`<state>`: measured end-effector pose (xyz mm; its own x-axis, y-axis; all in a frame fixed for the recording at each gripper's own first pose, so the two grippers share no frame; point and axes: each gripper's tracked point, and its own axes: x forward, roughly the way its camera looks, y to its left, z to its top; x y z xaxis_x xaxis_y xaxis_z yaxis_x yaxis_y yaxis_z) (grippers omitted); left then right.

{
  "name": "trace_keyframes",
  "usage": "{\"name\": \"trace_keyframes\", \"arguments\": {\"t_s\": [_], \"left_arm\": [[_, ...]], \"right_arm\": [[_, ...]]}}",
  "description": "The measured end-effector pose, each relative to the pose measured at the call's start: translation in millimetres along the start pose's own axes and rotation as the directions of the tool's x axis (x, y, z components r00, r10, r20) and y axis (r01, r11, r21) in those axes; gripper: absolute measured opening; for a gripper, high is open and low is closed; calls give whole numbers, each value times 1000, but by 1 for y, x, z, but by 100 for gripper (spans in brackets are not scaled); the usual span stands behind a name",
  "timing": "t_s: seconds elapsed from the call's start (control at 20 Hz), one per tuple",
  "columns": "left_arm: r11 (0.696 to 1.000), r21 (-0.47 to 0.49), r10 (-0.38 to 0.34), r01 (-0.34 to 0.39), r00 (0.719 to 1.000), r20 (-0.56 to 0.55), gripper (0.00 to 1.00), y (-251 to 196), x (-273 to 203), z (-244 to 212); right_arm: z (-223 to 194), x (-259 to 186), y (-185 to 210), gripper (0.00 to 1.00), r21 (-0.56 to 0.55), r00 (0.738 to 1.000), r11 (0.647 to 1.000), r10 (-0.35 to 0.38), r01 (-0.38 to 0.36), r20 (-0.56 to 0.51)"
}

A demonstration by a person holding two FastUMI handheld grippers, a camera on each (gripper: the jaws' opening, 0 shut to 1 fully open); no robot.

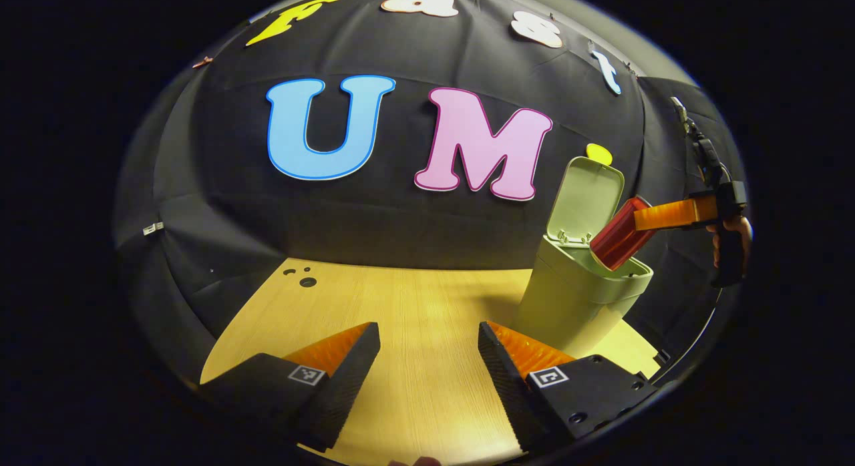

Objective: Press the lid of the desktop garbage bin to open it, pick up the crumpled paper on the desktop and throw it into the bin, then pick up the pop can on the desktop and drop it into the bin, and finally close the garbage bin lid.

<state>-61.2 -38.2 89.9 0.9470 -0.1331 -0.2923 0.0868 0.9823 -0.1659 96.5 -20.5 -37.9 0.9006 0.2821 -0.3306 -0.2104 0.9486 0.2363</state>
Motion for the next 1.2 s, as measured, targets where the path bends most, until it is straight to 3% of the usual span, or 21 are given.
{"name": "trace_keyframes", "arguments": {"t_s": [0.3, 0.6, 0.65, 0.7, 1.2], "left_arm": [[1000, -2, 1, -1, 1000, -6, 95, -2, -1, -2], [1000, -4, 13, -13, 1000, -10, 95, 0, -2, -5], [1000, -5, 18, -18, 1000, -11, 95, 0, -2, -5], [1000, -6, 20, -20, 1000, -12, 95, 1, -1, -6], [1000, -6, 22, -22, 1000, -14, 95, 4, -1, -7]], "right_arm": [[-34, 38, -33, 82, 14, 991, 997, -80, 82, -105], [-66, 60, -33, 82, 21, 974, 998, -55, 62, -222], [-70, 63, -34, 78, 18, 971, 998, -62, 68, -233], [-72, 64, -34, 83, 15, 969, 998, -63, 69, -238], [-60, 55, -34, 84, 53, 977, 996, -59, 71, -206]]}}
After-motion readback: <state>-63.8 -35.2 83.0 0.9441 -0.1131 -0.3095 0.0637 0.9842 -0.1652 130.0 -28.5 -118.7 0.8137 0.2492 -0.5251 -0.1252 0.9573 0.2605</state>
